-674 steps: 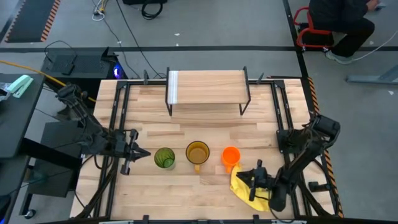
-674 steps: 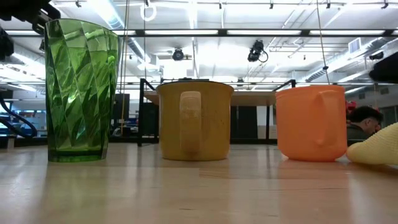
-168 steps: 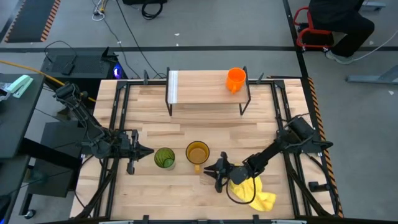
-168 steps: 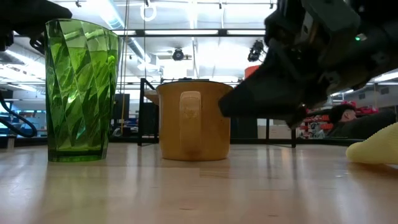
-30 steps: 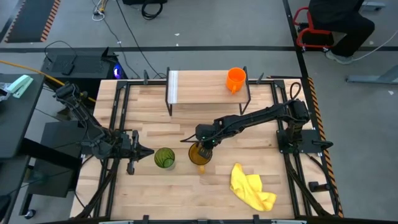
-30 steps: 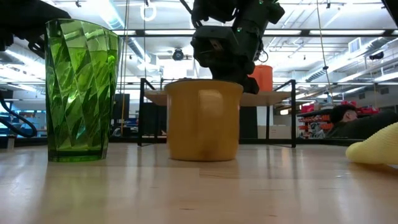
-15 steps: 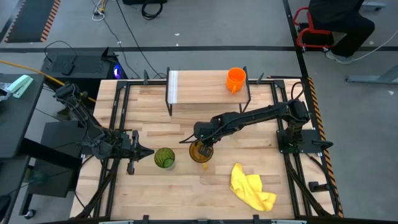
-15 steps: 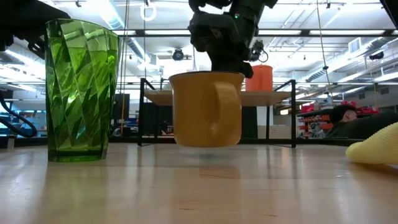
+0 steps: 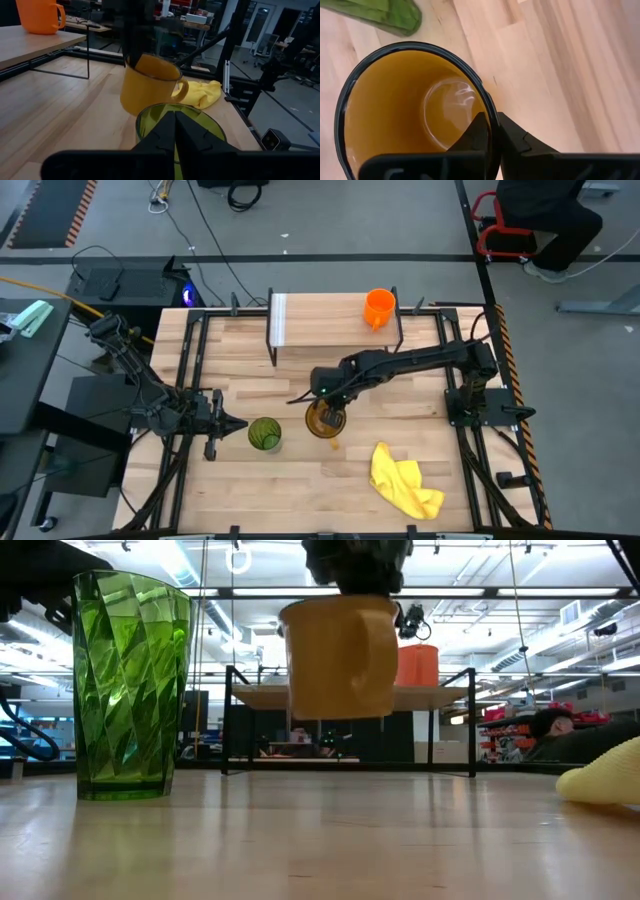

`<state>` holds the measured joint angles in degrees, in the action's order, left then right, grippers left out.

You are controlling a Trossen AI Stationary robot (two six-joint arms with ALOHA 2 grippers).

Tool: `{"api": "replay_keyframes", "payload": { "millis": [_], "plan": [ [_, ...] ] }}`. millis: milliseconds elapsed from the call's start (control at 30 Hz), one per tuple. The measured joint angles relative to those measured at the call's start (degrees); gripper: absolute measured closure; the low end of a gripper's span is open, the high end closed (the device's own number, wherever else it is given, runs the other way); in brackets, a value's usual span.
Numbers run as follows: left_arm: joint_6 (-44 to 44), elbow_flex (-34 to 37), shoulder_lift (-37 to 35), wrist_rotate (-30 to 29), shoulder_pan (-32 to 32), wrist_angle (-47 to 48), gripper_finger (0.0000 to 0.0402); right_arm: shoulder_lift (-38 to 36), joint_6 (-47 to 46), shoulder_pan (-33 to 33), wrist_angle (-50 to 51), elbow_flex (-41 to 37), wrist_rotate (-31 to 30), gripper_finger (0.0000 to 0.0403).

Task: Stack small to large cups/mugs on shelf
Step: Put the yellow mug on the shelf

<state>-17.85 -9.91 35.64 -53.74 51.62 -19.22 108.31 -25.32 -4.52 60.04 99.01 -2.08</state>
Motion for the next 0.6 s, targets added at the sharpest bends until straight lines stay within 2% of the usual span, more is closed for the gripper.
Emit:
{"api": "replay_keyframes", "payload": {
  "millis": [167, 467, 600],
  "plan": [
    [-0.02, 0.0, 0.0, 0.0, 0.0, 0.13, 0.0382, 0.0, 0.93, 1.2, 4.17, 6.07, -0.04, 0.0385],
    [-0.02, 0.0, 0.0, 0.0, 0.0, 0.89, 0.0389, -0.11, 2.15, 5.4, 14.96, 18.05, -3.95, 0.0385],
    [-0.02, 0.0, 0.0, 0.0, 0.0, 0.96, 0.0381, -0.11, 3.09, 8.51, 15.41, 22.4, -3.92, 0.0385]
  ]
}}
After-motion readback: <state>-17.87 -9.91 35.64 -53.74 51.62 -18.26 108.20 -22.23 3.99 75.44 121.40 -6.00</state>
